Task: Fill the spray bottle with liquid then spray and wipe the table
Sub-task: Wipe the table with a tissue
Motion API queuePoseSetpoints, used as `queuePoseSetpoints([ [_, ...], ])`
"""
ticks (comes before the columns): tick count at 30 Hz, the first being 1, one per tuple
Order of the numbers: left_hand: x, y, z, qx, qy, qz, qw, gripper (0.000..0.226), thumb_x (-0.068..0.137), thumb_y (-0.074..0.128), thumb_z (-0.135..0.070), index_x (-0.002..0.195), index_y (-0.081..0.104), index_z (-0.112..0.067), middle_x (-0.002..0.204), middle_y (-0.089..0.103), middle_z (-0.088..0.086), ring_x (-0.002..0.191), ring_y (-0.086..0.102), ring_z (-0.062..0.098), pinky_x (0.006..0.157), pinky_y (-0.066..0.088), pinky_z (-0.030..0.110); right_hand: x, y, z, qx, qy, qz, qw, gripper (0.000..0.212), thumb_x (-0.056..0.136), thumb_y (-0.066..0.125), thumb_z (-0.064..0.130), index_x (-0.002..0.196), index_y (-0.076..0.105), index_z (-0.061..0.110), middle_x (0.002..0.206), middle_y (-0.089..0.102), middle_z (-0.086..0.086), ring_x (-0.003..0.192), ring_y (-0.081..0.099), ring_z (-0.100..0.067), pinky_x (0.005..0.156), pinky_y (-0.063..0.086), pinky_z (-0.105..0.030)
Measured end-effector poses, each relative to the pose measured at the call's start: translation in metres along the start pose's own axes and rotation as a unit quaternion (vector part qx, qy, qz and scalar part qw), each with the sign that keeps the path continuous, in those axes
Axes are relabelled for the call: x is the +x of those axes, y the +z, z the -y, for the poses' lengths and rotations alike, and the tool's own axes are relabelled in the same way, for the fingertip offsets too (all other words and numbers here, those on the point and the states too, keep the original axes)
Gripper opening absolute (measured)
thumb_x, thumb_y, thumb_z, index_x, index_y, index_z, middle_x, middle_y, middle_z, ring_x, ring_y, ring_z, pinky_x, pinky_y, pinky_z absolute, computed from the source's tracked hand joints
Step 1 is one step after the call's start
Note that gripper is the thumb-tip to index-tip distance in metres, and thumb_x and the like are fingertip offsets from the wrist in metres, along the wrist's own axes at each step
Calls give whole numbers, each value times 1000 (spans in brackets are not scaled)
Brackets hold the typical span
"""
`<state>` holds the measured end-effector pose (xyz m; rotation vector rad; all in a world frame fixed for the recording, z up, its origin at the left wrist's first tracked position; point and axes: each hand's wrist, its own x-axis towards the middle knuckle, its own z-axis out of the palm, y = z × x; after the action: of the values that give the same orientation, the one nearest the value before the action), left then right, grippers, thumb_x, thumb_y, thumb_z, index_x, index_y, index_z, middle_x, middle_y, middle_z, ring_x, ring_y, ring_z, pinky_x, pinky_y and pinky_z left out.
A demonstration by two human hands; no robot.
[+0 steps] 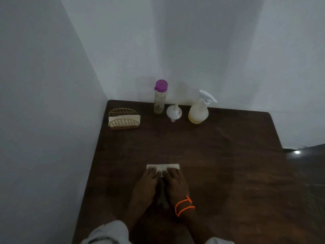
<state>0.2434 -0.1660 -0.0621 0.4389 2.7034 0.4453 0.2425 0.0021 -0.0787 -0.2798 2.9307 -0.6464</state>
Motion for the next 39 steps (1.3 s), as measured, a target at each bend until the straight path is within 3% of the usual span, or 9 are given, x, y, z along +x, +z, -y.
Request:
queuePoseSetpoints([
  [5, -20, 2, -26, 21, -13, 29, 999, 70, 51, 95, -32, 117, 75, -22, 128, 69, 2, 118, 66, 18, 86, 57, 26, -37, -3, -9, -2, 0, 1, 1000, 41, 78, 58, 26, 116, 73, 18, 121, 68, -6, 113, 62, -24, 86, 59, -33],
  [8, -27, 5, -44, 7, -1, 59, 998, 65, 99, 56, -27, 157, 28, -17, 166, 17, 6, 154, 14, 21, 122, 20, 34, -55, -6, -16, -3, -4, -15, 1000, 45, 79, 50, 29, 115, 74, 17, 120, 69, -6, 113, 63, -23, 87, 59, -32],
  [11, -20, 3, -55, 11, 8, 76, 997, 66, 103, 45, -26, 160, 12, -20, 168, 0, 4, 155, -3, 20, 124, 5, 38, -64, -10, -26, 4, 12, -17, 1000, 43, 76, 66, 20, 119, 73, 18, 124, 68, -5, 117, 61, -22, 88, 59, -32],
  [17, 16, 8, -61, 14, 11, 35, 999, 62, 102, 45, -18, 159, 19, -18, 168, 9, 4, 155, 2, 20, 126, 13, 38, -44, -23, -36, 4, 42, -37, 998, 47, 78, 49, 29, 115, 73, 14, 120, 68, -9, 112, 61, -25, 85, 60, -34],
  [24, 71, 9, -54, 2, 40, -47, 998, 54, 100, 31, -19, 153, 36, -14, 161, 32, 10, 152, 13, 17, 125, 16, 33, 13, -33, -62, 27, 68, -47, 996, 45, 66, 80, 9, 109, 75, 14, 115, 69, -10, 112, 53, -23, 82, 59, -34],
  [27, 101, -2, -53, -16, 28, -24, 999, 50, 98, 51, -18, 148, 46, -10, 156, 41, 12, 148, 32, 24, 122, 25, 34, 41, -42, -67, 20, 74, -47, 996, 36, 75, 66, 17, 109, 75, 11, 116, 69, -14, 109, 63, -33, 83, 58, -37],
  [30, 131, -15, -53, -41, 36, -10, 998, 48, 67, 90, -14, 112, 75, -5, 117, 72, 16, 114, 68, 26, 98, 53, 35, 67, -50, -73, 28, 84, -45, 995, 37, 78, 63, 15, 113, 74, 9, 120, 67, -18, 112, 62, -38, 91, 55, -41],
  [34, 164, -25, -47, -61, 22, -73, 995, 40, 100, 53, -13, 139, 56, -5, 149, 48, 19, 143, 39, 30, 121, 25, 37, 102, -58, -74, 41, 97, -48, 993, 38, 88, 63, 9, 125, 68, 12, 132, 60, -16, 127, 50, -33, 105, 44, -40],
  [39, 192, -41, -25, -84, 6, -86, 993, 40, 99, 54, -18, 137, 57, -8, 148, 49, 18, 141, 41, 31, 119, 30, 42, 141, -54, -64, 50, 101, -36, 993, 46, 86, 61, 8, 131, 63, 18, 138, 55, -11, 132, 43, -29, 110, 42, -41],
])
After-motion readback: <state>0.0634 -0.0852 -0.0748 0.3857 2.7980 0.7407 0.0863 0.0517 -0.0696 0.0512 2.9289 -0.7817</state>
